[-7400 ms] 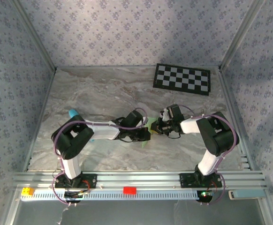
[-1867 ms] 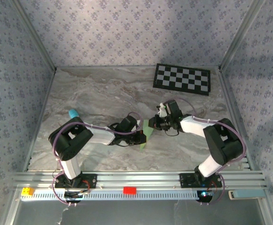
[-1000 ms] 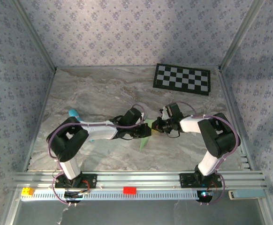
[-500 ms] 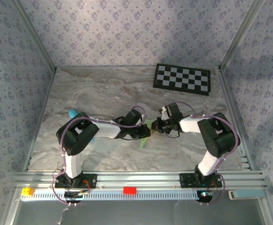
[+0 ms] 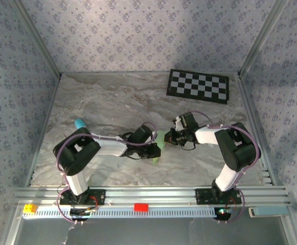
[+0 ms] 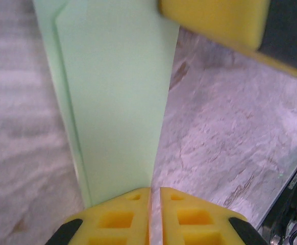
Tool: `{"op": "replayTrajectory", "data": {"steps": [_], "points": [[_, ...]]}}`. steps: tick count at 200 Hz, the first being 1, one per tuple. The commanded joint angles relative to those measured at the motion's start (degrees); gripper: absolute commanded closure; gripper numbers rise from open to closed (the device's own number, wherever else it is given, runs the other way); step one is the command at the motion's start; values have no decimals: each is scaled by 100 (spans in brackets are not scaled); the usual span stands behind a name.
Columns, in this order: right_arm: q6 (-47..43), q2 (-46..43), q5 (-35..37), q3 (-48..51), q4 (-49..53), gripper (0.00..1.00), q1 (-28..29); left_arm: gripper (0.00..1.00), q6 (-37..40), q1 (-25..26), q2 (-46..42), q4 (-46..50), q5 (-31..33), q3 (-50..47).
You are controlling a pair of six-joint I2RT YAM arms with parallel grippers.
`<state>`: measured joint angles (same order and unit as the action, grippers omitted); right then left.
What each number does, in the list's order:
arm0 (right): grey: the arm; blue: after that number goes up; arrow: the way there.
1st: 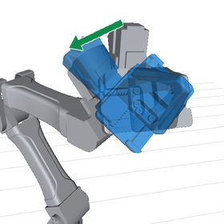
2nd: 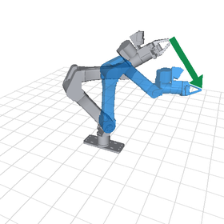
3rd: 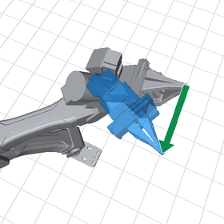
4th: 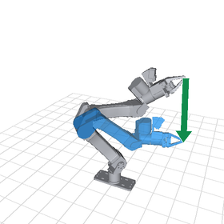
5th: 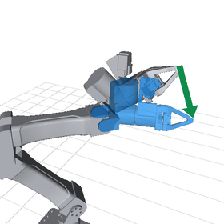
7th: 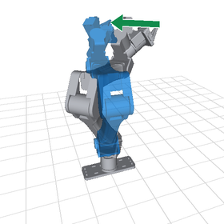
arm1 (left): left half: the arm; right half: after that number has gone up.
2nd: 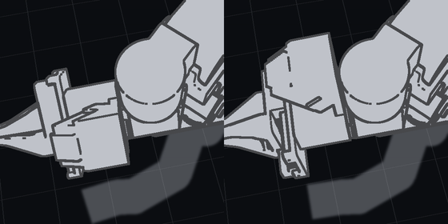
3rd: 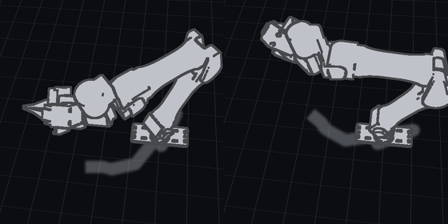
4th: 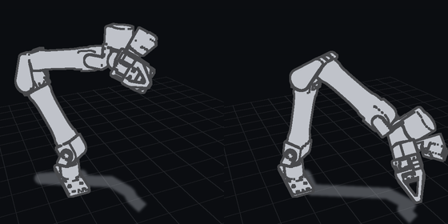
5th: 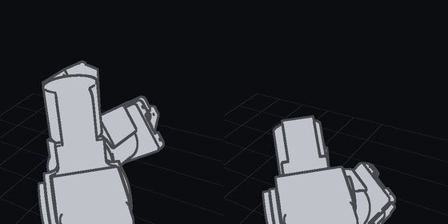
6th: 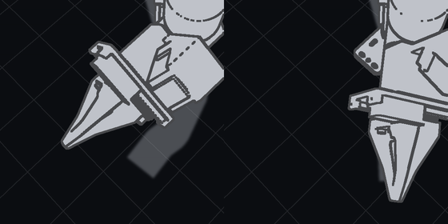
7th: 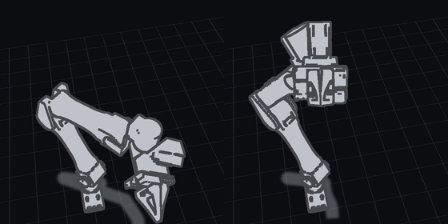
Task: Fold a paper plane with a square sheet of paper (pick it up from the middle)
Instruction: Fold the wing for the fifth time at the center of the table.
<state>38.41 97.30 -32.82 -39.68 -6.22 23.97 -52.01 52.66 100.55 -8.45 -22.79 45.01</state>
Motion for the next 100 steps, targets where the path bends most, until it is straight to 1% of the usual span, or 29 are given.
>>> {"op": "replayTrajectory", "data": {"steps": [1,56,100], "points": [[-143,185,500,-16,431,97,-68,87,217,142,-188,872,-104,-201],[-181,193,519,-62,514,97,-83,89,393,405,-298,1232,-8,-273],[-188,211,514,-70,523,97,-92,89,393,464,-504,1387,129,-454]]}}
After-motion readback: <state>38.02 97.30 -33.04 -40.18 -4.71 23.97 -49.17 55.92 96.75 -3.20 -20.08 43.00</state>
